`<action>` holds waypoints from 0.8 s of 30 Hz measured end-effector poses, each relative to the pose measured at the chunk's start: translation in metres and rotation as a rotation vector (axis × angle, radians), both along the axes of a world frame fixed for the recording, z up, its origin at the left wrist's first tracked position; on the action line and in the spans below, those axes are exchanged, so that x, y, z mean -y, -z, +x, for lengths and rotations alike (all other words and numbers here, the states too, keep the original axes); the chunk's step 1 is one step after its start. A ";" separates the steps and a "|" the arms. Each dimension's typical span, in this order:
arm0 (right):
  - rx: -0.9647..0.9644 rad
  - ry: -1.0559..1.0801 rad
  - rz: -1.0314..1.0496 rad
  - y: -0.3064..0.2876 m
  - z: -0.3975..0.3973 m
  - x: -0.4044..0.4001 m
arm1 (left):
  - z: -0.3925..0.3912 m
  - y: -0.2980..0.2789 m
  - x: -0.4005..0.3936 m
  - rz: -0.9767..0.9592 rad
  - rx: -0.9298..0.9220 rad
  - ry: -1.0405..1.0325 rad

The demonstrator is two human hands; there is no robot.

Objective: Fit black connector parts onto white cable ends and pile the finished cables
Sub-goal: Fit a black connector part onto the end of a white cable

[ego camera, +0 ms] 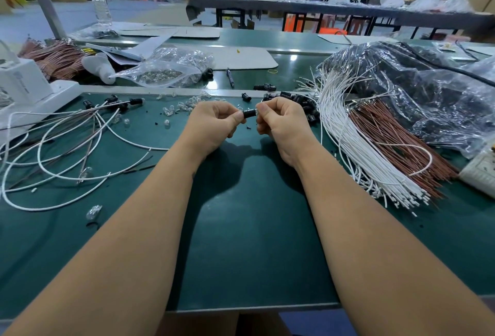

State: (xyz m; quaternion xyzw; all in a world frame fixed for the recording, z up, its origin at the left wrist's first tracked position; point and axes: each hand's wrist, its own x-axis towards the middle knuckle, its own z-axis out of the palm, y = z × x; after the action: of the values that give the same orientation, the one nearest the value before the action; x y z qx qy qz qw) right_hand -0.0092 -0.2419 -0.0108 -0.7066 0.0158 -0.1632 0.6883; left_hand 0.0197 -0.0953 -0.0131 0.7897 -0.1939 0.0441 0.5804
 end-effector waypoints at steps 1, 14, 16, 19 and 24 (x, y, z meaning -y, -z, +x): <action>0.005 0.004 0.006 0.000 0.000 -0.001 | 0.000 0.000 0.000 -0.010 -0.001 -0.007; -0.007 0.064 -0.087 0.001 0.003 -0.006 | -0.002 -0.002 0.003 0.036 -0.002 -0.019; -0.021 0.061 -0.060 0.001 0.002 -0.005 | -0.002 -0.002 0.004 0.028 0.003 -0.027; -0.022 0.061 -0.013 -0.001 0.001 -0.008 | -0.003 -0.003 0.004 0.057 0.027 -0.035; 0.014 0.084 0.038 -0.002 0.000 -0.014 | 0.000 -0.002 0.006 0.094 -0.001 -0.007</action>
State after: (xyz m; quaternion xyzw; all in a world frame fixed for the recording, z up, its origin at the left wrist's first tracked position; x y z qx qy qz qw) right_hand -0.0089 -0.2274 -0.0090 -0.6912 0.0438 -0.1964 0.6941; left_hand 0.0194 -0.1011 -0.0108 0.8170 -0.1925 0.0367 0.5424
